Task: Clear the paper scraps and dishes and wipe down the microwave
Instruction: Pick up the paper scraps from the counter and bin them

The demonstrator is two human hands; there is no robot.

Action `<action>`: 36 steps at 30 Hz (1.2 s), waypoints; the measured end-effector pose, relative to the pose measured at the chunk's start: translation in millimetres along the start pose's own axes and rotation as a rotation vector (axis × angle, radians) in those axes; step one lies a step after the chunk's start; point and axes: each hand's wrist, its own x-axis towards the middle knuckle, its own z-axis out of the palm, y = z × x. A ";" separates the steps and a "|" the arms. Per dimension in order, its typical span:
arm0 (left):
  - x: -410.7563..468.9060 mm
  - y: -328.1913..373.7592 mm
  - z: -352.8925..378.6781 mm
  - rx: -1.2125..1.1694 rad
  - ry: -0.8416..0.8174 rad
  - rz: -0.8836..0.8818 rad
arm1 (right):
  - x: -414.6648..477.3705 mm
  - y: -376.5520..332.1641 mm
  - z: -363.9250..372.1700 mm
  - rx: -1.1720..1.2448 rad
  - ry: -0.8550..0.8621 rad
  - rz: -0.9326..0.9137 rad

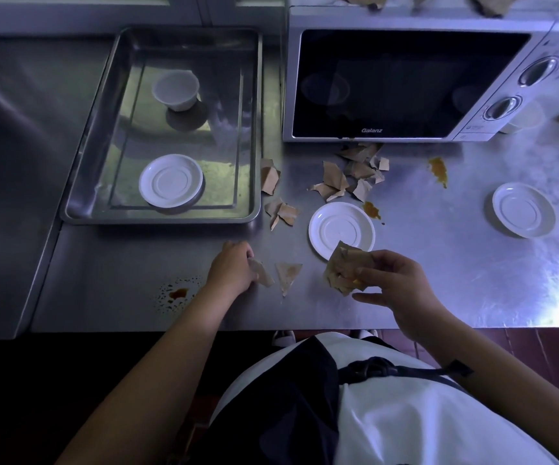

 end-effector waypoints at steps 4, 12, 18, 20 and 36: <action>5.7 -11.3 -8.8 -0.182 -0.019 -0.011 | -1.2 1.0 -4.6 0.011 0.017 0.001; 6.1 19.9 -45.1 -0.508 -0.322 0.037 | -1.2 5.4 -8.1 0.025 0.063 0.006; 5.0 44.3 2.6 -0.115 -0.235 0.065 | 1.5 6.3 -6.2 0.019 0.062 -0.016; 5.5 42.0 10.3 -0.111 -0.241 0.062 | 2.0 8.0 -8.2 0.014 0.069 -0.014; -15.3 51.4 31.7 0.193 -0.061 0.116 | 20.3 7.6 -43.1 0.067 0.073 0.037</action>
